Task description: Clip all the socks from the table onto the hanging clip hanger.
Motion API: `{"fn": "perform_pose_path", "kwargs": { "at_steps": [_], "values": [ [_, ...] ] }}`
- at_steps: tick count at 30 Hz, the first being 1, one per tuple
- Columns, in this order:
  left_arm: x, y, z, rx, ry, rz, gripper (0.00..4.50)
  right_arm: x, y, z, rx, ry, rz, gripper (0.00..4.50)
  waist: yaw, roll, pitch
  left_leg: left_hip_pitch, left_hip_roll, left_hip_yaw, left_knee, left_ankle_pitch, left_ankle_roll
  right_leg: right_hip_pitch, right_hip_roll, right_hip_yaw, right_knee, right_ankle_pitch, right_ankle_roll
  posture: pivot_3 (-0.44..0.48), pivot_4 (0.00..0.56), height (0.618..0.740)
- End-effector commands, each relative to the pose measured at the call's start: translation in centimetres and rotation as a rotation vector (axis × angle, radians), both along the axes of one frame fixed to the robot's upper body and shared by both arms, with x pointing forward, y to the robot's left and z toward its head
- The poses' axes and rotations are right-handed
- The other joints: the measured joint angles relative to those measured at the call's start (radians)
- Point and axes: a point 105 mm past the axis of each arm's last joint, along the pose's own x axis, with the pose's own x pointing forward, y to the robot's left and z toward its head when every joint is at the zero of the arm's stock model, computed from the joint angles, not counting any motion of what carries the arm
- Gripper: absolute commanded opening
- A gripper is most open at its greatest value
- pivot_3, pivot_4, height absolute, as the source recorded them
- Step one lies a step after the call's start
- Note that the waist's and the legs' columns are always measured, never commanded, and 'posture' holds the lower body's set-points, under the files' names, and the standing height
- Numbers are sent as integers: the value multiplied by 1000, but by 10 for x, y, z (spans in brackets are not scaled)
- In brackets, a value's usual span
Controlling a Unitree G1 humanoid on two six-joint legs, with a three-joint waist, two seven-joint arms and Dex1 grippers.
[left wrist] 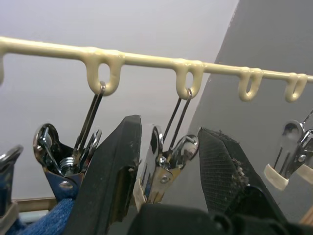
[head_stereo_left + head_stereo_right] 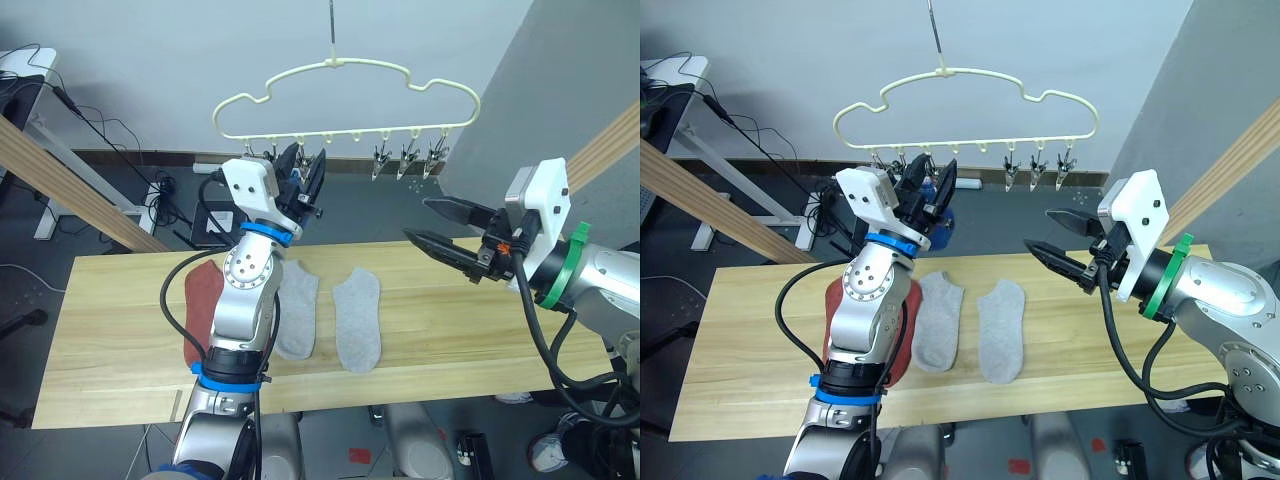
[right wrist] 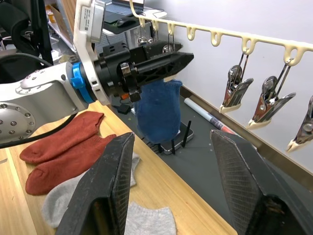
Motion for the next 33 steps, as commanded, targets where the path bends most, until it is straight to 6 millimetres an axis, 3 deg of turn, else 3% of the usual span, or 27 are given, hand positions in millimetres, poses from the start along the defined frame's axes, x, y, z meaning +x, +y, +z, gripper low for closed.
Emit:
{"fn": "perform_pose_path", "kwargs": {
  "at_steps": [1, 6, 9, 12, 15, 20, 24, 27, 31, 33],
  "values": [
    [-9, -3, 16, -11, -67, -12, 2079, -5, 0, 6, 8, -34, 13, 2588, 0, 0, 0, 0, 0, 0, 0, 0, 0, 0, 0, 0, 0, 0, 0, -157, 360, 740],
    [-10, -4, 18, -11, -71, -17, 2079, -5, 0, 6, 8, -31, 16, 2588, 0, 0, 0, 0, 0, 0, 0, 0, 0, 0, 0, 0, 0, 0, 0, -155, 360, 740],
    [-9, -5, 19, -17, -72, -36, 1499, -5, 0, 5, 10, -26, 23, 2588, 0, 0, 0, 0, 0, 0, 0, 0, 0, 0, 0, 0, 0, 0, 0, -155, 360, 740],
    [-9, -5, 20, -18, -76, -42, 647, -7, 1, 5, 10, -21, 29, 2588, 0, 0, 0, 0, 0, 0, 0, 0, 0, 0, 0, 0, 0, 0, 0, -157, 359, 740],
    [-9, -5, 22, -17, -80, -46, 198, -8, 2, 3, 9, -14, 35, 2588, 0, 0, 0, 0, 0, 0, 0, 0, 0, 0, 0, 0, 0, 0, 0, -157, 359, 740],
    [-9, -4, 22, -7, -81, -52, 110, -12, 6, -4, -12, 1, 54, 2588, 0, 0, 0, 0, 0, 0, 0, 0, 0, 0, 0, 0, 0, 0, 0, -154, 358, 740],
    [-10, -4, 22, 12, -75, -91, 110, -10, 9, -26, -61, 58, 14, 2588, 0, 0, 0, 0, 0, 0, 0, 0, 0, 0, 0, 0, 0, 0, 0, -149, 363, 740],
    [-14, -5, 23, 43, -66, -160, 110, -3, 19, -60, -114, 123, -77, 3178, 0, 0, 0, 0, 0, 0, 0, 0, 0, 0, 0, 0, 0, 0, 1, -147, 371, 740],
    [-16, -5, 21, 77, -44, -219, 110, 1, 39, -96, -134, 183, -149, 4494, -2, 0, 0, 0, 1, 0, 0, 0, 0, -1, 0, 0, 1, -2, 4, -143, 374, 740],
    [-18, -5, 21, 90, -36, -240, 110, 11, 45, -112, -135, 193, -248, 4500, -2, 0, 0, 0, 1, 0, 0, 0, -1, -1, 0, 0, 1, -3, 4, -143, 374, 740]
  ]
}}
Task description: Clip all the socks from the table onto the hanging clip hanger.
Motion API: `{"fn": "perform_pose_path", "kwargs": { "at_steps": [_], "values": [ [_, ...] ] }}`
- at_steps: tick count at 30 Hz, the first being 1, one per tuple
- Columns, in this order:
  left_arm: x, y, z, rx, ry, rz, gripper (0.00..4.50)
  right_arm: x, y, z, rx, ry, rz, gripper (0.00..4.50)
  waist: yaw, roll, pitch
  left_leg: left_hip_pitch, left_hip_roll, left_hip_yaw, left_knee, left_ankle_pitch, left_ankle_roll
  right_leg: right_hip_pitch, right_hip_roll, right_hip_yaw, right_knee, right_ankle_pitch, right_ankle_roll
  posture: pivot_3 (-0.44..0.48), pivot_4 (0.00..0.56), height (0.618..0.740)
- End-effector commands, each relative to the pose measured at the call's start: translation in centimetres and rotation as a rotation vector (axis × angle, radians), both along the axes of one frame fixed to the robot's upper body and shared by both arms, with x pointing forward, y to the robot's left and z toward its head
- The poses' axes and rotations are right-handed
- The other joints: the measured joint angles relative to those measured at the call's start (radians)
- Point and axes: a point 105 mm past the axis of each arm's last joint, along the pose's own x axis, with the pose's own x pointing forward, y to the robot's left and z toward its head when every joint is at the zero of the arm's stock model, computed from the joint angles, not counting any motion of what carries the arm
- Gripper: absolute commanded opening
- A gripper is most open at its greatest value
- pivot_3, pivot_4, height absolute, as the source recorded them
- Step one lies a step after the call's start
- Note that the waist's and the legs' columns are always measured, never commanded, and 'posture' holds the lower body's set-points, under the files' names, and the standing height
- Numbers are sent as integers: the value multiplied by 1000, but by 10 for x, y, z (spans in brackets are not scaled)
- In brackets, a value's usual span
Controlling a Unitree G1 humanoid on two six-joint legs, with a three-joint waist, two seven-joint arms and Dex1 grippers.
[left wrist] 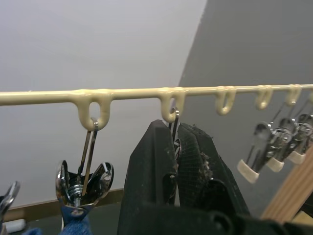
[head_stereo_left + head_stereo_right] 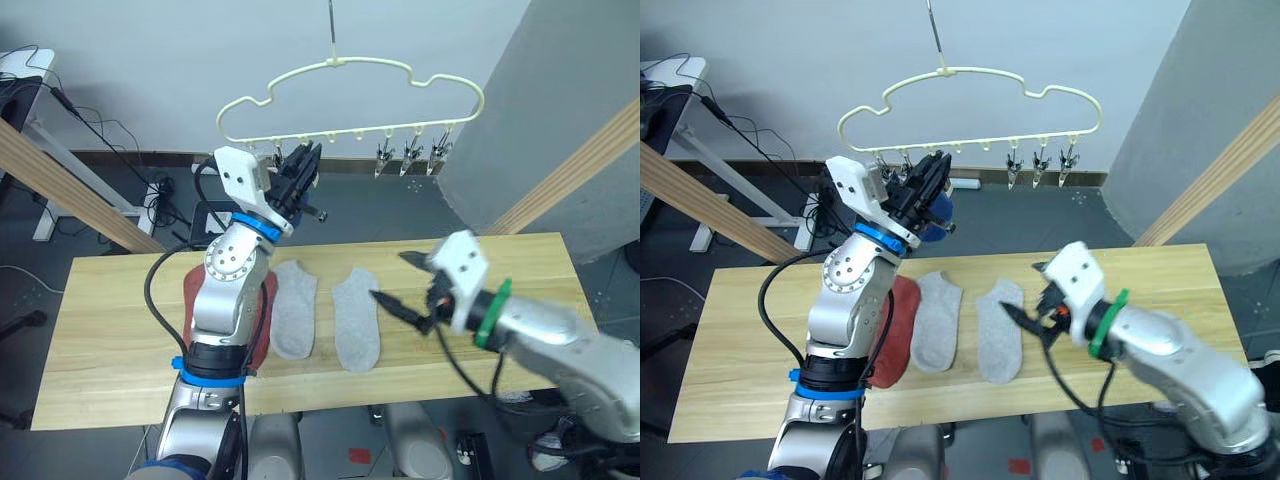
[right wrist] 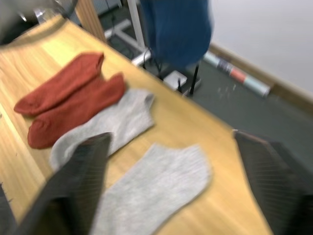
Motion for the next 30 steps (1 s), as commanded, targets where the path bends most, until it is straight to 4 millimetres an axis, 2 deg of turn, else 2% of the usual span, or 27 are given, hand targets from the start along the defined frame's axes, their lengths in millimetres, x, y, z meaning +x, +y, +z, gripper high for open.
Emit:
{"fn": "perform_pose_path", "kwargs": {
  "at_steps": [1, 4, 7, 15, 21, 24, 30],
  "values": [
    [-11, -4, 13, 7, -49, -54, 110, 11, 5, -14, -30, -33, -131, 4500, 0, 0, 0, 0, 0, 0, 0, 0, 0, 0, 0, 0, 0, 0, 0, -135, 384, 740],
    [-12, -5, 12, 33, -36, -78, 110, 18, 22, -43, -47, 13, -199, 4500, 0, 0, 0, 0, 0, 0, 0, 0, 0, 0, 0, 0, 0, 0, 0, -128, 387, 740],
    [-12, -6, 10, 45, -19, -94, 110, 34, 27, -72, -80, 40, -365, 4500, 1, 0, 0, 0, 1, -1, 0, 0, 0, 0, 1, -1, 0, 0, 0, -118, 392, 740],
    [-14, -7, 8, 52, -1, -109, 110, 44, 39, -102, -53, 108, -459, 4500, 1, 0, 0, 0, 1, 0, -1, 0, 0, -2, 0, 0, 0, 0, 0, -112, 395, 740],
    [-15, -6, 6, 59, 18, -125, 110, 41, 47, -128, -25, 217, -446, 4500, 2, 0, 0, 0, 1, 0, -1, 0, 0, -1, 1, 1, -1, 0, 0, -92, 391, 740],
    [-16, -6, 5, 65, 25, -134, 110, 44, 40, -133, -61, 199, -441, 3960, 2, 0, 0, 0, 1, 0, -1, 0, 0, -1, 1, 0, 0, 0, 0, -91, 389, 740],
    [-16, -5, 4, 53, 45, -156, 110, 43, 34, -136, -103, 177, -425, 1896, 2, 0, 0, 1, 1, 0, -1, 0, 0, -1, 1, 0, 0, 0, 0, -92, 388, 740]
  ]
}}
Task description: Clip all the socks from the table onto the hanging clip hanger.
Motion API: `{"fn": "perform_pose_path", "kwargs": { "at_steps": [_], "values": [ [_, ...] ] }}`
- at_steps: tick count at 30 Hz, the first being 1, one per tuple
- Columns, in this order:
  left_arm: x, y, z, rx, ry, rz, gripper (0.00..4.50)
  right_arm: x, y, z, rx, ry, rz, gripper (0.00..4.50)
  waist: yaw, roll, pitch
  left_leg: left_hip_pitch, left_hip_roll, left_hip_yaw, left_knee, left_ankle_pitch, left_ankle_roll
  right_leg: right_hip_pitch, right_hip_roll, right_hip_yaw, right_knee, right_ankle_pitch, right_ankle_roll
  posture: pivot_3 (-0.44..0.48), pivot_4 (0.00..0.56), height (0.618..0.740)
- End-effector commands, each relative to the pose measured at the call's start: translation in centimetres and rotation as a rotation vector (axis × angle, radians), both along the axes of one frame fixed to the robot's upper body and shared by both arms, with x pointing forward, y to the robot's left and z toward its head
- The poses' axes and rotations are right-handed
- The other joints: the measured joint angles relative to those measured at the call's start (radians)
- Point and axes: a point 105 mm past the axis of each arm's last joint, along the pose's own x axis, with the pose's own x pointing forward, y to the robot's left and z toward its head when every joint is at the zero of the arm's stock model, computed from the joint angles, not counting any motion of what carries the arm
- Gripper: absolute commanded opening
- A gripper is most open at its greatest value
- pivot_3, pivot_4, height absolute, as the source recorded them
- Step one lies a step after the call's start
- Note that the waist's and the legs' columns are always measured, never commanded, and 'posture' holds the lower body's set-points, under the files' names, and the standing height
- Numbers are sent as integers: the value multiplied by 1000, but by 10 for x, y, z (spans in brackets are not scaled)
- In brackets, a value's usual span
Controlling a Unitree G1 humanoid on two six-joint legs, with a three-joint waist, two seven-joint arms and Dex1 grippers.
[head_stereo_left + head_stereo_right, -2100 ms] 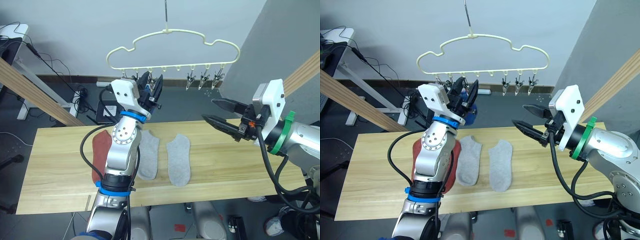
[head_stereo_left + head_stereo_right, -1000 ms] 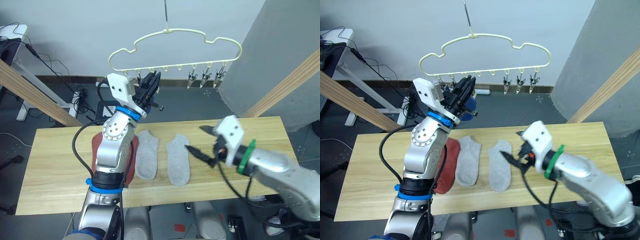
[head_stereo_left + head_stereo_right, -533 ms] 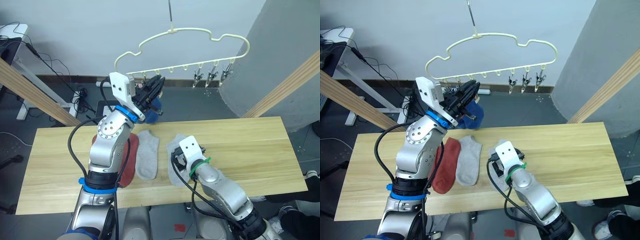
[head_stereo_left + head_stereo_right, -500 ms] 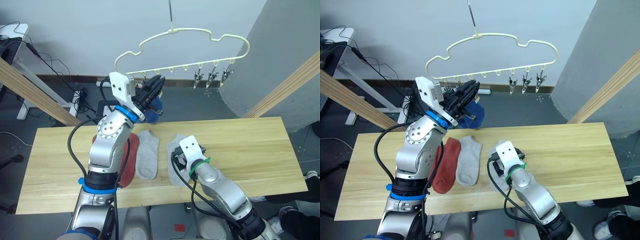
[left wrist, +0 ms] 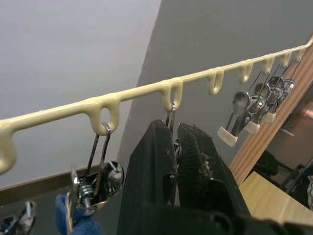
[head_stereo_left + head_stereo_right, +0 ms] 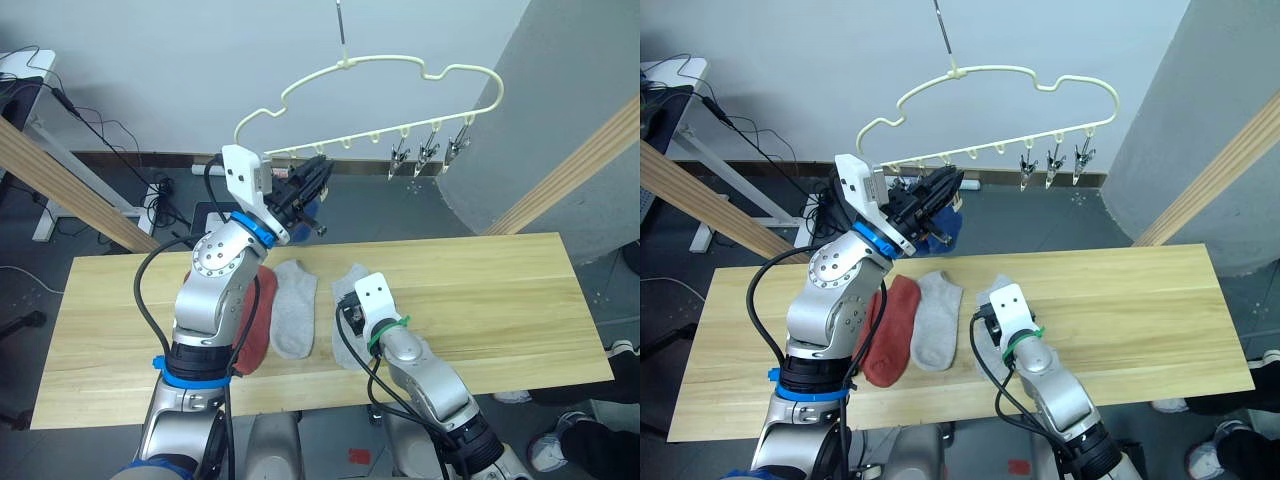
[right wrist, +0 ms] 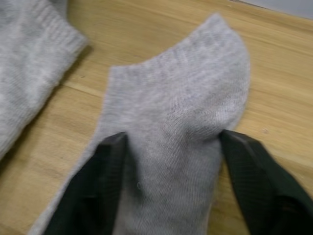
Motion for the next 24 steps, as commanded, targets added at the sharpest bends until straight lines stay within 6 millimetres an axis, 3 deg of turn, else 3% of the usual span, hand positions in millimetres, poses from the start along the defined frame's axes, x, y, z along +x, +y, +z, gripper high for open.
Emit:
{"fn": "perform_pose_path", "kwargs": {
  "at_steps": [1, 4, 6, 8, 10, 13, 18, 24],
  "values": [
    [-9, 0, 10, -17, -39, -31, 110, -7, -10, -22, -55, 64, -11, 1557, 0, 0, 0, 0, 0, 0, 0, 0, 0, 0, 0, 0, 0, 0, 0, -94, 386, 740],
    [-10, 3, 15, -31, -24, -86, 110, -10, -22, -21, -58, 53, -12, 504, 1, 0, 0, 0, 0, 0, 0, 0, 0, 0, 0, 0, 0, 0, 0, -97, 386, 740],
    [-11, 4, 20, -45, -20, -108, 110, -10, -23, -4, -52, -10, 24, 15, 4, 0, 0, 0, 0, 0, 0, 0, 0, 0, 0, 0, -1, 0, 0, -97, 386, 740],
    [-14, 4, 24, -49, -11, -146, 110, -7, -16, 39, -40, -174, 127, 0, 5, 0, 0, 0, -1, 0, 0, 0, 0, 0, -1, 0, -1, 0, 0, -102, 388, 740],
    [-16, 4, 26, -48, -1, -169, 110, -5, -13, 69, -66, -295, 205, 0, 1, 0, 0, -1, -1, 1, 0, 0, 0, 0, -1, 1, -1, 0, 0, -107, 389, 740],
    [-16, 6, 29, -65, 25, -187, 110, 1, -12, 94, -73, -385, 265, 0, -5, 0, 0, 0, 0, 0, 0, 0, 0, 0, 1, 1, 0, 0, 0, -113, 389, 740],
    [-17, 4, 32, -67, 42, -208, 110, 8, -10, 109, -109, -453, 319, 0, -2, 0, 0, -1, 0, -1, 0, 0, 0, -1, 2, 0, -1, 0, -1, -116, 389, 740],
    [-18, -1, 37, -89, 52, -223, 110, 7, 8, 117, -97, -500, 434, 0, 0, 0, 0, -2, -1, 0, 0, 0, 0, -1, -1, 0, -2, 2, -4, -117, 385, 740]
  ]
}}
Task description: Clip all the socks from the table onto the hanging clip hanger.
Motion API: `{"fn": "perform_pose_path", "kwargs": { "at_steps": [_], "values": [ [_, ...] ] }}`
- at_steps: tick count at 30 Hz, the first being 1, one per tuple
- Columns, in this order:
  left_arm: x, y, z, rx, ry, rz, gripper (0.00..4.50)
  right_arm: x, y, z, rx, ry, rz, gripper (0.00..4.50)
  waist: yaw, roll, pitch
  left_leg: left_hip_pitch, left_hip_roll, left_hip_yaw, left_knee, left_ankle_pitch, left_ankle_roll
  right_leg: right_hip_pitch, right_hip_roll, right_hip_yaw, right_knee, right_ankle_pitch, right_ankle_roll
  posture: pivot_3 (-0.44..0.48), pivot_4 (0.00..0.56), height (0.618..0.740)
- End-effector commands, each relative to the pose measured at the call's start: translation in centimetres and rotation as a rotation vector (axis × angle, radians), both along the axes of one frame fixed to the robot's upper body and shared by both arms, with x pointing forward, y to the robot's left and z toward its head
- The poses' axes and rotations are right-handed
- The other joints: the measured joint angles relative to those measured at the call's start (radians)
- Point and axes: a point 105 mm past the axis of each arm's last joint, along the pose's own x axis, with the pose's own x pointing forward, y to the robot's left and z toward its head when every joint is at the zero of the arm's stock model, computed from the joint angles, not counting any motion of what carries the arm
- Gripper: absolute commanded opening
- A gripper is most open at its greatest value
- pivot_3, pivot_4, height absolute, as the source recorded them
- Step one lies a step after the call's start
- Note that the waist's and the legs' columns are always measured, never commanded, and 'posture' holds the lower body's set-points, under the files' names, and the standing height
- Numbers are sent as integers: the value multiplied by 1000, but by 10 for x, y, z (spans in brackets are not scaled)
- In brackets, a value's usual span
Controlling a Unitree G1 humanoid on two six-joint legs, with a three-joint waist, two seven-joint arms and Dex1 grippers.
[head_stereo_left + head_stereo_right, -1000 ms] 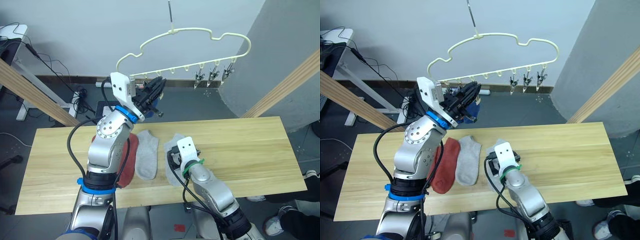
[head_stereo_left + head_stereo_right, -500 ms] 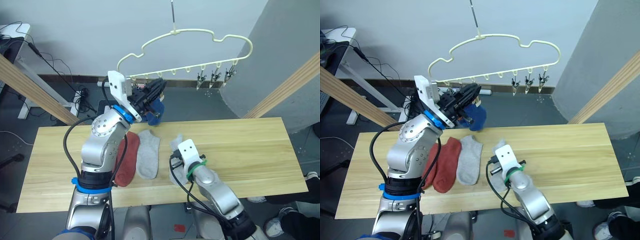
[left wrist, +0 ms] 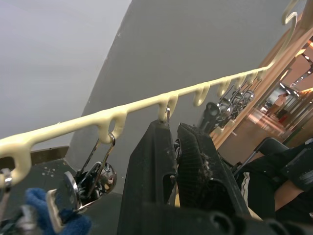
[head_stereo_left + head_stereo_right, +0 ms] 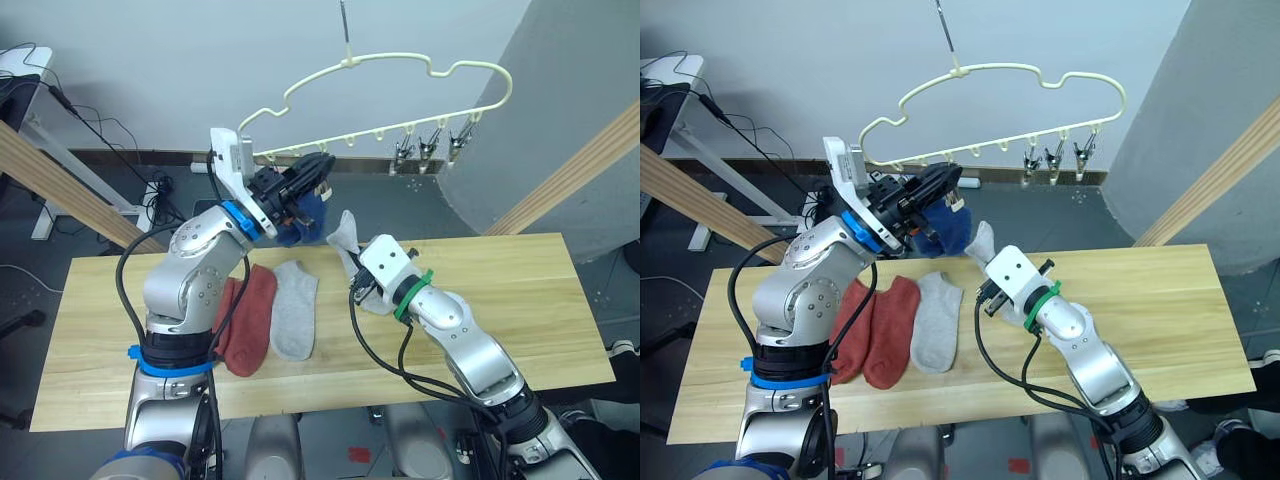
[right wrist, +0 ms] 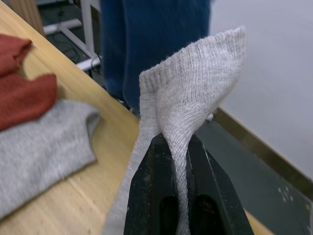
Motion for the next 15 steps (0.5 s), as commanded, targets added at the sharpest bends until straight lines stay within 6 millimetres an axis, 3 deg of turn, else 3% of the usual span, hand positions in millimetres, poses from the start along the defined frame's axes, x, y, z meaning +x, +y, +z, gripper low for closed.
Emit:
{"fn": "perform_pose_path", "kwargs": {
  "at_steps": [1, 15],
  "values": [
    [-13, -7, 22, -26, -76, -41, 110, -6, 13, 13, 3, -74, 85, 0, 0, 0, 0, 0, 0, 0, 0, 0, 0, 0, 0, 0, 0, 0, 0, -117, 385, 740],
    [-14, -9, 18, -17, -74, -44, 110, -1, 16, 29, 1, -167, 101, 0, 0, 0, 0, 0, 0, 0, 0, 0, 0, 0, 0, 0, 1, 0, 0, -115, 386, 740]
  ]
}}
